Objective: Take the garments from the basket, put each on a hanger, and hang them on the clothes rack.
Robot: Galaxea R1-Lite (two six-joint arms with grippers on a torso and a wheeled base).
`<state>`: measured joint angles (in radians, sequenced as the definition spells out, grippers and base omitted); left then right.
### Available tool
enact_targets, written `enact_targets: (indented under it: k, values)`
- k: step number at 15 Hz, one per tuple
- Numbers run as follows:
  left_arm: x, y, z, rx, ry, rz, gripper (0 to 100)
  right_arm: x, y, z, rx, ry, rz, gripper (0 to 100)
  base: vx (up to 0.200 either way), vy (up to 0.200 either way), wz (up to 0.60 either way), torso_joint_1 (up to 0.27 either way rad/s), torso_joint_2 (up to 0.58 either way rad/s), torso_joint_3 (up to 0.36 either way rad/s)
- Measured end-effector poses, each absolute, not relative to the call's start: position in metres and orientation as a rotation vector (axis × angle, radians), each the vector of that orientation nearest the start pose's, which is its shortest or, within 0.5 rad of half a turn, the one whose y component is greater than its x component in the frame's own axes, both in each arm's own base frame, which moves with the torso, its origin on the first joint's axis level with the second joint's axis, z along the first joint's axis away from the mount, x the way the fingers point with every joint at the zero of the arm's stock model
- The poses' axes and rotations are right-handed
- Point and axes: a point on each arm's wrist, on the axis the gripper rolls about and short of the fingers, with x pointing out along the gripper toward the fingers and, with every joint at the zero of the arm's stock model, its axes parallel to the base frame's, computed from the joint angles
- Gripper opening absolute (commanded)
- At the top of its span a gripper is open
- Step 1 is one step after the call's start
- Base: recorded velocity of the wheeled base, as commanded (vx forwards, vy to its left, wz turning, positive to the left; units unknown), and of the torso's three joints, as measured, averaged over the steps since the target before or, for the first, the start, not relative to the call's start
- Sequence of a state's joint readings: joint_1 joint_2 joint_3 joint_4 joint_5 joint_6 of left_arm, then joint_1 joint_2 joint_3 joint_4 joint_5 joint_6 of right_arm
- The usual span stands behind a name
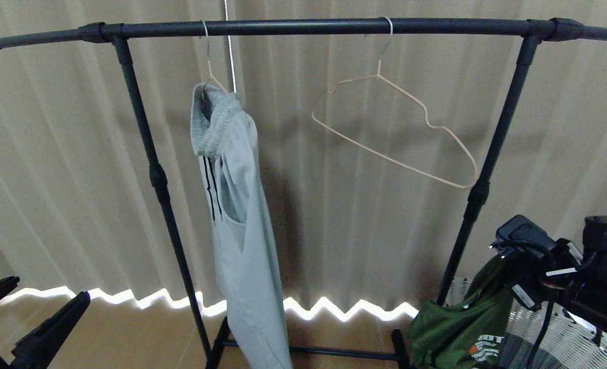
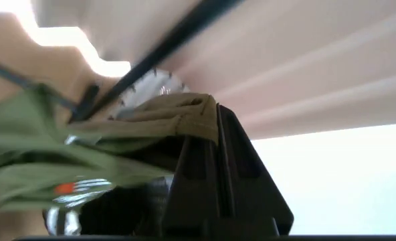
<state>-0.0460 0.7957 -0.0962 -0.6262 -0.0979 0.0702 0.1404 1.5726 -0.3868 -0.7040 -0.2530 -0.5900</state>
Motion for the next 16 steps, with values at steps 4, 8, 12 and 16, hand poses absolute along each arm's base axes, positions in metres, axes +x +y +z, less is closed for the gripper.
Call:
enact_targets:
  k: [4, 8, 12, 16]
  values:
    - [0.074, -0.006, 0.152, 0.068, 0.067, -0.145, 100, 0.219, 0.042, 0.151, -0.668, 0.361, 0.069, 0, -0.2, 0.0, 0.0, 0.001, 0.0, 0.004]
    - [0.071, -0.005, 0.152, 0.068, 0.056, -0.146, 100, 0.22, 0.052, 0.164, -0.669, 0.314, 0.099, 0, -0.05, 0.0, 0.0, 0.001, 0.0, 0.001]
    - [0.067, -0.006, 0.148, 0.07, 0.051, -0.163, 100, 0.225, 0.071, 0.188, -0.674, 0.27, 0.163, 0, 0.0, 0.0, 0.0, 0.0, 0.0, 0.0]
    - [0.06, -0.019, 0.149, 0.073, 0.027, -0.362, 100, 0.225, 0.099, 0.213, -0.627, 0.186, 0.244, 0, 0.0, 0.0, 0.0, 0.0, 0.0, 0.0]
